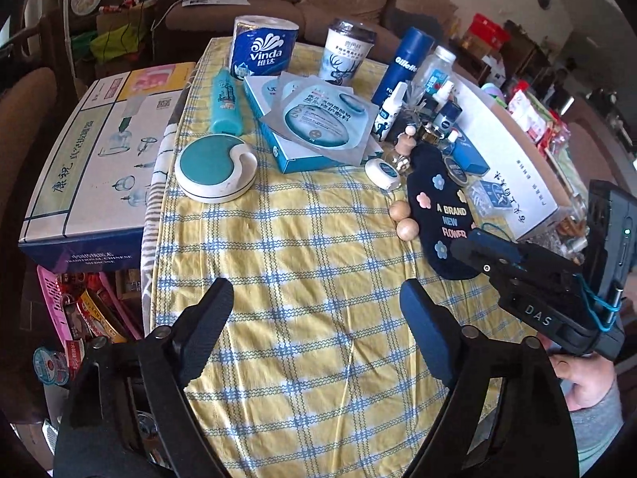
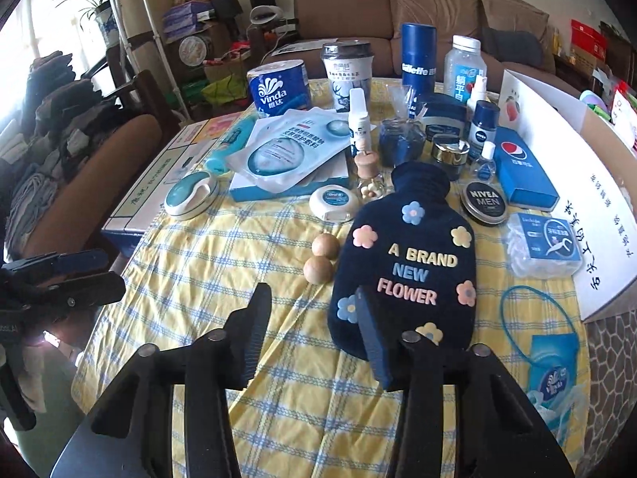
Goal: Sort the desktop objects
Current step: 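Withdraw both open tools from the box back over the table, then grasp the teal round compact with the left tool while the right tool moves over the hot-water bottle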
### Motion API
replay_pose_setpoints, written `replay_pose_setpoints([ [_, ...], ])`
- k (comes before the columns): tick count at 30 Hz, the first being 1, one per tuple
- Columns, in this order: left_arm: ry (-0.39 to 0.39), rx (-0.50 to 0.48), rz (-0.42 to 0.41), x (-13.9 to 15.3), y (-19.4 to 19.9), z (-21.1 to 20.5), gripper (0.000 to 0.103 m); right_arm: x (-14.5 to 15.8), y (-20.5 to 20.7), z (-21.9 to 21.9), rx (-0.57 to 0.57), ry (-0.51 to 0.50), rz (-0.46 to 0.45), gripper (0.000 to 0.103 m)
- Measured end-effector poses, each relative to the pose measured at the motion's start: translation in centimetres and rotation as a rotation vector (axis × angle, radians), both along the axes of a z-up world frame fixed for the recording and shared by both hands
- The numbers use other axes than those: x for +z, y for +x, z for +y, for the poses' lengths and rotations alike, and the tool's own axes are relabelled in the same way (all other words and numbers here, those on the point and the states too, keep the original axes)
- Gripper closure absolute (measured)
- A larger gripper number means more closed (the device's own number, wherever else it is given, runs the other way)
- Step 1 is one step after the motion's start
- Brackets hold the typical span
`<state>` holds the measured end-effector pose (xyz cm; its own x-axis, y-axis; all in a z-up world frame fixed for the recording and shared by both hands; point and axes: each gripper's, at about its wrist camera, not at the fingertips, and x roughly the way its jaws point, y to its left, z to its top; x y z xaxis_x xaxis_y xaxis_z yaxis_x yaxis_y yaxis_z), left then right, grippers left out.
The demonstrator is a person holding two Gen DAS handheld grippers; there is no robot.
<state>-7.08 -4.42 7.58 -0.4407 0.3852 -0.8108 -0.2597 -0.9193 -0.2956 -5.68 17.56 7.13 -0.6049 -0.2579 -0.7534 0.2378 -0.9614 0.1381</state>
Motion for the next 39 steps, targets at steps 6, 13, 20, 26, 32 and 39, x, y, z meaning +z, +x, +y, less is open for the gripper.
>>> replay_pose_setpoints([
  [6, 0.014, -0.035, -0.008, -1.2, -1.9, 0.8, 0.033, -2.6, -2.3, -1.1, 0.041, 0.003, -0.021, 0.076],
  [13, 0.053, -0.053, -0.013, -1.9, -3.7, 1.5, 0.033, -4.1, -3.8, -2.2, 0.072, 0.069, -0.015, 0.079],
  [20, 0.078, -0.063, -0.008, -1.8, -4.2, 1.7, 0.033, -4.4, -4.4, -2.3, 0.075, 0.06, -0.033, 0.079],
  [26, 0.095, -0.009, 0.0, -1.5, -4.9, -0.2, 0.033, -2.2, -3.7, -1.6, 0.065, 0.012, 0.007, 0.067],
  [32, 0.136, 0.04, -0.02, -1.8, -6.0, -2.1, 0.033, -0.4, -4.4, -0.7, 0.062, -0.049, 0.021, 0.066],
  [39, 0.127, 0.106, -0.014, -2.3, -7.4, -4.9, 0.033, 0.4, -5.5, -0.9, 0.068, -0.097, 0.017, 0.066],
])
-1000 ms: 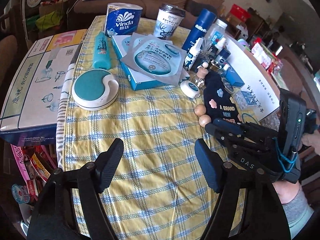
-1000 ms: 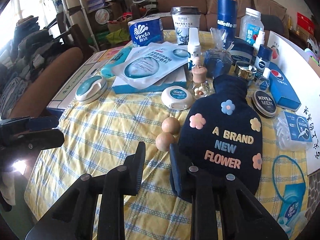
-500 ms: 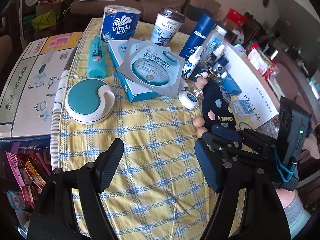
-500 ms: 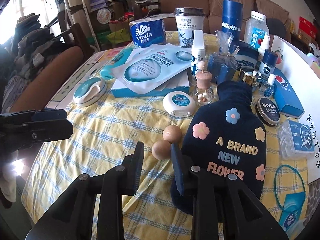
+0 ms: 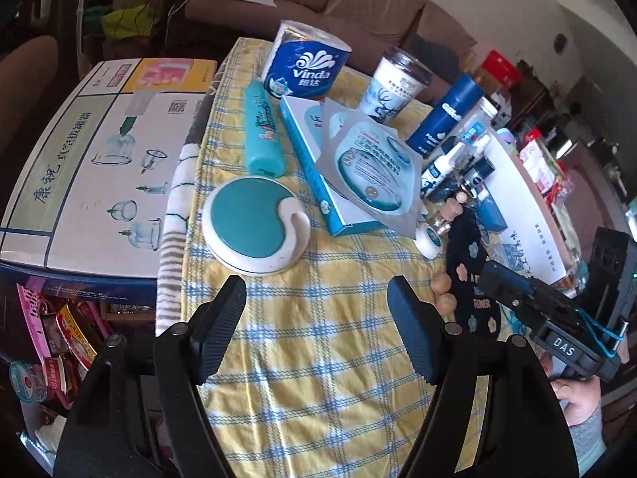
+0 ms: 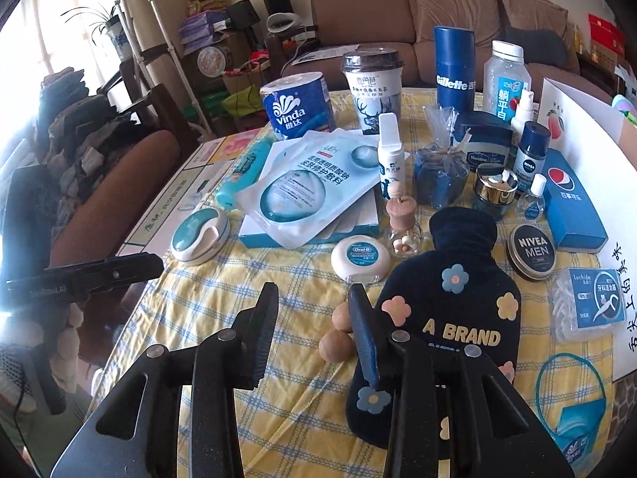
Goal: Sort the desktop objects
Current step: 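Grasp the teal round compact with the left tool while the right tool moves over the hot-water bottle, then lift the compact with the left tool while the right tool reaches toward the Nivea Men tin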
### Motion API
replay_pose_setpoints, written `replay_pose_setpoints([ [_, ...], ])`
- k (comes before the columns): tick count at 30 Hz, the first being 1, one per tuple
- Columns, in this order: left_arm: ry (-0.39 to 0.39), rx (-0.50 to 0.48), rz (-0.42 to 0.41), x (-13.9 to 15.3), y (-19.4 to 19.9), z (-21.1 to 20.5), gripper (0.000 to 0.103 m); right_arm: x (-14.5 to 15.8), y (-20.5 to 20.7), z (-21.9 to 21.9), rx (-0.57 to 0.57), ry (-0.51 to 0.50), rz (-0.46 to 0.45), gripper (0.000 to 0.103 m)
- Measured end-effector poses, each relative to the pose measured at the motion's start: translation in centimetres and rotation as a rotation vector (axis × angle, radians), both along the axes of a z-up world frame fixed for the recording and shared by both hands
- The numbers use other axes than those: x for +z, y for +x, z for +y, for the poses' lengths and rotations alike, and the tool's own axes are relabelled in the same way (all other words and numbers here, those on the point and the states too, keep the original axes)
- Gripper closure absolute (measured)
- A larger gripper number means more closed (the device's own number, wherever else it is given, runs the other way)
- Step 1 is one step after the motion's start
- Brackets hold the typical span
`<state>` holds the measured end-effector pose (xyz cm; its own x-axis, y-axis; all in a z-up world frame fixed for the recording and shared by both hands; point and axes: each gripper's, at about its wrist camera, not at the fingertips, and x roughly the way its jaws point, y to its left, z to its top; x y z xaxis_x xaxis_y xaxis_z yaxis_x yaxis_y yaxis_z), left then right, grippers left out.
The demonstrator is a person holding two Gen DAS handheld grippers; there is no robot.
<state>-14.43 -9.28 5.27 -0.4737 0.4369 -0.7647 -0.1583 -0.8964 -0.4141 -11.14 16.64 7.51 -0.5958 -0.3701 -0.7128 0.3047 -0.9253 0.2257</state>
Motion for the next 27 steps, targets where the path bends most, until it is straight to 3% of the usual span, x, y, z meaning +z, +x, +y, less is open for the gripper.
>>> replay_pose_setpoints([
  [2, -0.04, 0.002, -0.019, -0.7, -1.0, -0.5, 0.027, 0.0, 0.0, -0.4, 0.012, -0.012, -0.001, 0.06],
  [6, -0.162, -0.035, 0.016, -1.7, -2.6, 0.5, 0.024, 0.0, -0.1, -1.2, 0.027, -0.031, 0.0, 0.058],
  [10, -0.26, -0.059, 0.039, -2.9, -4.1, 2.0, 0.023, -0.1, -0.1, -1.6, 0.03, -0.041, 0.0, 0.049],
  [17, -0.289, -0.049, 0.035, -4.2, -5.9, 2.7, 0.022, 1.1, 0.6, 1.8, -0.05, -0.038, 0.037, 0.038],
  [27, -0.373, -0.058, 0.112, -4.3, -5.3, 4.0, 0.023, 2.9, 2.5, 9.6, -0.202, -0.019, 0.067, 0.036],
])
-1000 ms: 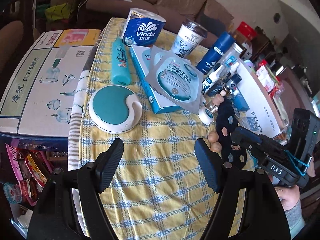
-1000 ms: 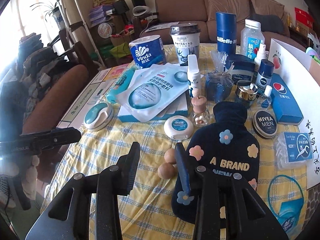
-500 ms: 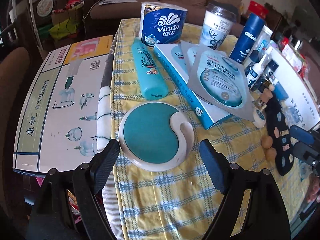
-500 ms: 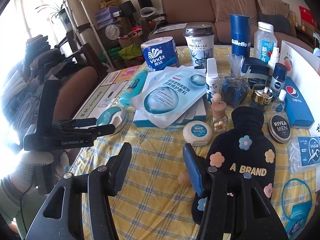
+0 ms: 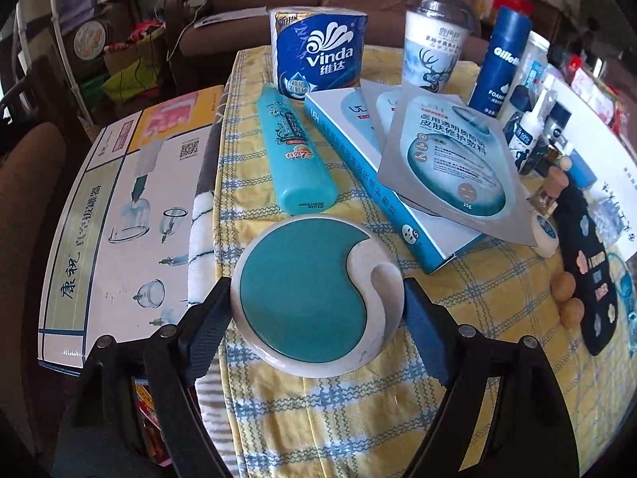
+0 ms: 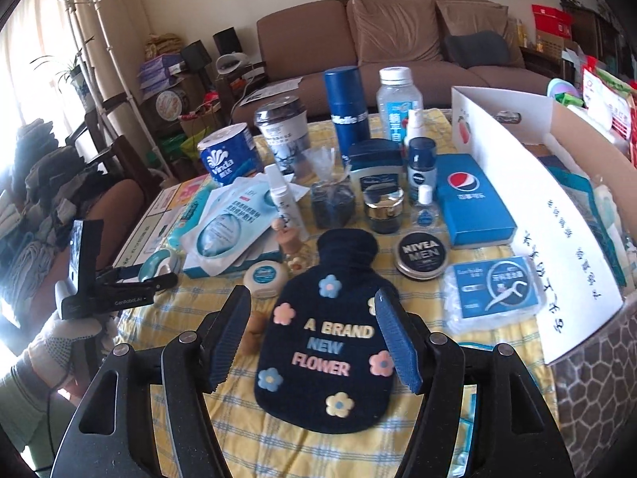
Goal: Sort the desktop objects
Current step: 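Lift the compact with the left tool while the right tool reaches toward the Nivea Men tin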
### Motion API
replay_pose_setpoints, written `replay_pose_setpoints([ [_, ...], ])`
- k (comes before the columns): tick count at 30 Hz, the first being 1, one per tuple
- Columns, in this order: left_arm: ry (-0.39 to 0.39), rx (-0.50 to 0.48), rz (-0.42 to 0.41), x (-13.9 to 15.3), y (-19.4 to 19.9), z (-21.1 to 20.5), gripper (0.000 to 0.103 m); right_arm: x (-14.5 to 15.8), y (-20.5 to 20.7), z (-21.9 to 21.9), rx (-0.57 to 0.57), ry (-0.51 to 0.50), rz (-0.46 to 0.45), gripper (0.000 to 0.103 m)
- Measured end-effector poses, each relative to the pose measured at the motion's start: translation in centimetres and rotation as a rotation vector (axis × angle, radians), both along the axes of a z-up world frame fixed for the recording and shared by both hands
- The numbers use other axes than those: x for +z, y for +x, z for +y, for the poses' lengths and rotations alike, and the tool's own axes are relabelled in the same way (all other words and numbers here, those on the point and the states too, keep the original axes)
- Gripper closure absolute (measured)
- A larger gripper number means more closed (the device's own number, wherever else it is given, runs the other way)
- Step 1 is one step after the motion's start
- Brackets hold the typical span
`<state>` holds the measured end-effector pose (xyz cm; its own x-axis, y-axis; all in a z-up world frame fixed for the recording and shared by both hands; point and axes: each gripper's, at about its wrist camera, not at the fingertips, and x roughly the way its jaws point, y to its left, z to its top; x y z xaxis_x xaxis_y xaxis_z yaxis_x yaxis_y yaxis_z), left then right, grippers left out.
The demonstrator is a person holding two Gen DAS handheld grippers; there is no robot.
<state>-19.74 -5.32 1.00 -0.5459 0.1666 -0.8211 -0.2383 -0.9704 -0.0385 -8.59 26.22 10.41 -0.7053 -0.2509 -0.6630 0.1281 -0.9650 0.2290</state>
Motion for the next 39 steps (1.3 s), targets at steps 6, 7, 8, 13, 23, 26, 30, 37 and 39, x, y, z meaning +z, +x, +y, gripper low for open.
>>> replay_pose_setpoints([
  [6, 0.001, -0.034, 0.023, 1.0, 1.9, 0.3, 0.023, 0.8, 0.7, 3.1, -0.054, -0.001, 0.015, 0.036],
  [7, 0.005, -0.036, 0.025, 1.4, 2.4, 0.2, 0.023, 1.0, 0.9, 3.5, -0.06, -0.003, 0.019, 0.036],
  [8, 0.021, -0.041, 0.033, 1.9, 3.0, 0.1, 0.023, 1.2, 1.1, 4.0, -0.065, -0.007, 0.024, 0.036],
  [13, 0.115, -0.06, 0.085, 4.9, 6.0, -0.3, 0.023, 2.6, 2.4, 6.8, -0.095, -0.041, 0.056, 0.036],
  [23, 0.272, -0.085, 0.067, 6.3, 10.4, 1.4, 0.023, 2.5, 4.6, 11.0, -0.169, -0.03, 0.026, 0.036],
  [26, 0.265, -0.101, 0.063, 6.2, 10.7, 2.3, 0.023, 1.9, 5.0, 11.1, -0.185, -0.031, 0.006, 0.036],
  [30, 0.275, -0.126, 0.064, 6.2, 11.4, 3.3, 0.023, 1.3, 6.6, 11.8, -0.223, -0.039, -0.01, 0.036],
  [37, 0.286, -0.16, 0.058, 6.0, 12.1, 4.6, 0.023, -1.4, 11.2, 13.0, -0.307, -0.046, -0.08, 0.036],
  [39, 0.292, -0.161, 0.06, 6.1, 12.2, 4.6, 0.023, -2.3, 12.4, 12.4, -0.309, -0.044, -0.103, 0.036],
])
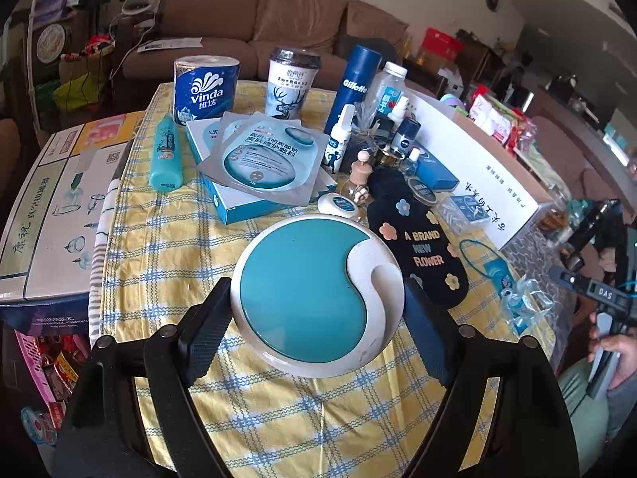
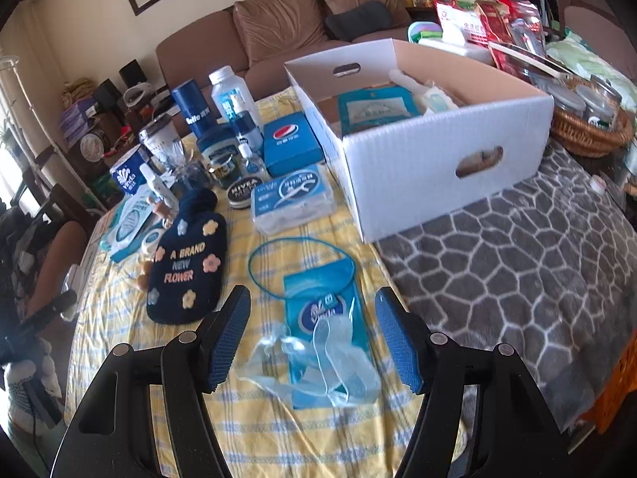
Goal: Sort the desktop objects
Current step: 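Lift the compact with the left tool while the right tool reaches toward the Nivea Men tin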
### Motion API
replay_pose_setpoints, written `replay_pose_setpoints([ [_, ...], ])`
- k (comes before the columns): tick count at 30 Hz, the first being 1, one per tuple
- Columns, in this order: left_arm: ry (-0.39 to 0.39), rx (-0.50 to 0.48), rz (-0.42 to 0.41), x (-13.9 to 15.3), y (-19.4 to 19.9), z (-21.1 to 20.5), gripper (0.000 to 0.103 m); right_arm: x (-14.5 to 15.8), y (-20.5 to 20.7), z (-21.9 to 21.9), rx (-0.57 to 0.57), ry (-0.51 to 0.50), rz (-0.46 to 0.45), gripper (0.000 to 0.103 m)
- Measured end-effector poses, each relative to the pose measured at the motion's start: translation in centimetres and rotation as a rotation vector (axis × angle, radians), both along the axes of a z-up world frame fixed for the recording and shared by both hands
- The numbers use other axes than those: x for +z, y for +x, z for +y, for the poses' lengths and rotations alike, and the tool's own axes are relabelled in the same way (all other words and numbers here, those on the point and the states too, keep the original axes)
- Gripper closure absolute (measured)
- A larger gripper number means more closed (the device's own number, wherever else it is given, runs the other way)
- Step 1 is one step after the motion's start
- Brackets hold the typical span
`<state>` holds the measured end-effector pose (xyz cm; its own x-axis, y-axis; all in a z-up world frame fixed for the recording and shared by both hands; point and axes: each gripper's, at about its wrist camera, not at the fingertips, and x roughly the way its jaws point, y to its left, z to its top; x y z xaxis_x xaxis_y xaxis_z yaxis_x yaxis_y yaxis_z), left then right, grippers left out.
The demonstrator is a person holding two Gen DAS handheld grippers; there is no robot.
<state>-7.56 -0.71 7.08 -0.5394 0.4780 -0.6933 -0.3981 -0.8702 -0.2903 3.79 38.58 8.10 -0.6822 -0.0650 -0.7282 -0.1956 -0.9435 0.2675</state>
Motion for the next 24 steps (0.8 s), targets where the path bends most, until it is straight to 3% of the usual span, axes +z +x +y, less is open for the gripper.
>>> replay_pose_setpoints([
  [6, -0.008, 0.005, 0.0, -0.2, 0.0, -0.1, 0.023, -0.9, 0.2, -2.6, 0.056, 0.068, -0.031, 0.035],
  [14, -0.02, 0.007, -0.001, -0.5, -0.2, -0.3, 0.023, -0.9, -5.7, -5.0, 0.193, 0.113, -0.044, 0.035],
  [17, -0.027, 0.006, 0.001, -0.7, -0.3, -0.2, 0.023, -2.2, -7.9, -6.1, 0.24, 0.155, -0.082, 0.045],
  [24, -0.028, 0.01, -0.002, -0.9, -0.8, -0.2, 0.023, -1.5, -10.8, -6.3, 0.253, 0.157, -0.05, 0.047],
])
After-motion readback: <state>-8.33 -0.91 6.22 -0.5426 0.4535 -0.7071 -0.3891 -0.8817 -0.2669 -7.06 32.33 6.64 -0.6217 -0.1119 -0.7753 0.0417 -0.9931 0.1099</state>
